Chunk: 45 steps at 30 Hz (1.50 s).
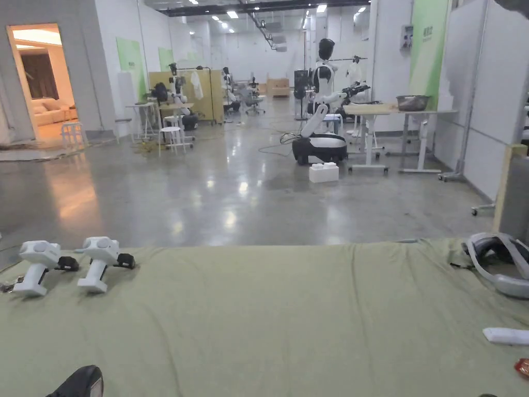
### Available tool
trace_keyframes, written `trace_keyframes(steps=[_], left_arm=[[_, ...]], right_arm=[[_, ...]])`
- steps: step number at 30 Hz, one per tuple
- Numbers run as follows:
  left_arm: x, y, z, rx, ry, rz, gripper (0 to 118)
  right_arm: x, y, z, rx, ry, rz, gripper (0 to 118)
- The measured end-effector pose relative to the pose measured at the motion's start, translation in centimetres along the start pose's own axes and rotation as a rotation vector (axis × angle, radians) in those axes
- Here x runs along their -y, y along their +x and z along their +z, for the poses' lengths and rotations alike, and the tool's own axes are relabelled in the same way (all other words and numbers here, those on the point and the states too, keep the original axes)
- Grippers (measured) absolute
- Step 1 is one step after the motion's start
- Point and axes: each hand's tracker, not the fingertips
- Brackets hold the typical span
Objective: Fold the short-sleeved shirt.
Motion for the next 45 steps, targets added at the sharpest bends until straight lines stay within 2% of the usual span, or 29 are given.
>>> trace_keyframes(steps=[2,6,14,21,25,31,32,33,34,36,37,38,39,40,41,42,44,45], left_arm=[[0.5,0.2,-0.1,0.041,-0.03,-0.012,1],[1.1,1.3,0.1,0.021,-0.052,-0.093,1],[0.8,0.8,-0.7,0.024,-0.088,-0.07,1],[1.1,0.1,-1.1,0.024,-0.103,-0.072,1],[1.2,-0.2,-1.0,0.064,-0.085,0.013,1],[1.2,0.3,-1.0,0.052,-0.1,-0.049,1],[1.2,0.3,-1.0,0.053,-0.1,-0.045,3],[1.2,0.2,-1.1,0.056,-0.1,-0.036,28],[1.1,0.2,-1.0,0.057,-0.097,-0.024,28],[1.1,0.0,-1.1,0.055,-0.095,-0.014,53],[1.0,0.0,-1.3,0.044,-0.103,-0.014,90],[1.1,-0.1,-1.2,0.031,-0.099,-0.017,105],[1.1,-0.2,-1.0,0.024,-0.078,-0.017,106],[1.1,-0.3,-1.0,0.028,-0.08,-0.009,106],[1.0,-0.5,-1.1,0.035,-0.08,0.001,106],[1.0,-0.4,-1.0,0.037,-0.079,0.012,110],[1.0,-0.5,-1.0,0.037,-0.075,0.021,118],[1.0,-0.6,-0.9,0.037,-0.072,0.027,118]], right_arm=[[-0.1,-0.7,-0.1,-0.006,-0.006,0.006,2],[1.1,-0.6,-0.5,-0.007,-0.001,-0.014,2],[1.5,1.6,-0.8,-0.005,-0.005,-0.228,2],[0.8,1.5,-0.5,0.003,-0.011,-0.238,2],[0.9,1.4,-0.6,0.0,-0.021,-0.25,2],[0.7,1.2,-0.6,-0.012,-0.032,-0.242,3],[0.7,1.3,-0.6,-0.017,-0.035,-0.248,3],[0.7,1.4,-0.6,-0.022,-0.035,-0.26,5],[0.8,1.5,-0.6,-0.028,-0.032,-0.274,6],[0.7,1.7,-0.5,-0.041,-0.033,-0.295,14],[0.7,1.7,-0.5,-0.04,-0.036,-0.297,30],[0.7,1.9,-0.6,-0.044,-0.047,-0.3,50],[0.7,1.8,-0.6,-0.044,-0.049,-0.301,81],[0.8,1.8,-0.6,-0.038,-0.048,-0.302,97],[0.9,1.8,-0.6,-0.036,-0.048,-0.304,109],[0.9,1.8,-0.6,-0.04,-0.048,-0.311,117],[0.9,1.7,-0.5,-0.057,-0.04,-0.323,118],[0.9,1.7,-0.4,-0.063,-0.038,-0.324,118]])
